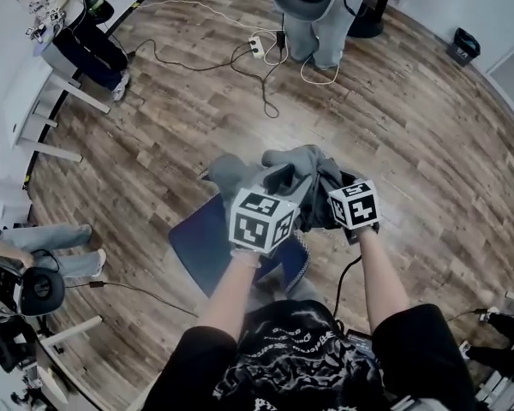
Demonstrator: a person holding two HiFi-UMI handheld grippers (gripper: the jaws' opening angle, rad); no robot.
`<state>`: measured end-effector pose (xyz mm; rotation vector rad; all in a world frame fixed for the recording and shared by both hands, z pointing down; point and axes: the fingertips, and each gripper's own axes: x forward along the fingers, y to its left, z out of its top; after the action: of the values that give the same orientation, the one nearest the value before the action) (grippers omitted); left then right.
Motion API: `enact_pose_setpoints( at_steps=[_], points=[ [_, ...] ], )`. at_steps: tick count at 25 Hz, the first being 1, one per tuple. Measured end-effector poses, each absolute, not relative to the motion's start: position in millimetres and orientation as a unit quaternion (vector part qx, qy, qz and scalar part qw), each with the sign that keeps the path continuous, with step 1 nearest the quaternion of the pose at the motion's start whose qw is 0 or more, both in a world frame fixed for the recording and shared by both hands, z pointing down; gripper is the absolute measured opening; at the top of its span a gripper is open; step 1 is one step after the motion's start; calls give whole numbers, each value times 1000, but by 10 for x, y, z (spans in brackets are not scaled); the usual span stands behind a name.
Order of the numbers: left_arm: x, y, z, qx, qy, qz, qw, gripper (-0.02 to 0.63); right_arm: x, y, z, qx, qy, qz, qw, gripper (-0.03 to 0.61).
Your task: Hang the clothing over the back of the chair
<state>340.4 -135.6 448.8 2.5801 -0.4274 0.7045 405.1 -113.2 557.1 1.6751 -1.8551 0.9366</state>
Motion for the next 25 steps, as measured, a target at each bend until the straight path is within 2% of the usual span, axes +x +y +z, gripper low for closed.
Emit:
enact_pose_setpoints(
  at_steps=[3, 14, 19, 25],
  points=[
    [3390, -1398, 4454, 931, -154, 240, 227, 163, 4031, -1098, 5678, 604, -669, 362, 238, 200],
    [3342, -1460, 4437, 933, -159, 216, 239, 163, 3924, -1132, 5357, 584, -707, 316, 245, 225],
    [3201, -1544, 4294, 930, -191, 165, 265, 163, 3832, -1149, 5038, 587, -724, 290, 219, 242],
    [2991, -1538, 3984, 940, -201, 116, 252, 163, 3727, -1168, 4518, 596, -744, 243, 181, 255]
  ],
)
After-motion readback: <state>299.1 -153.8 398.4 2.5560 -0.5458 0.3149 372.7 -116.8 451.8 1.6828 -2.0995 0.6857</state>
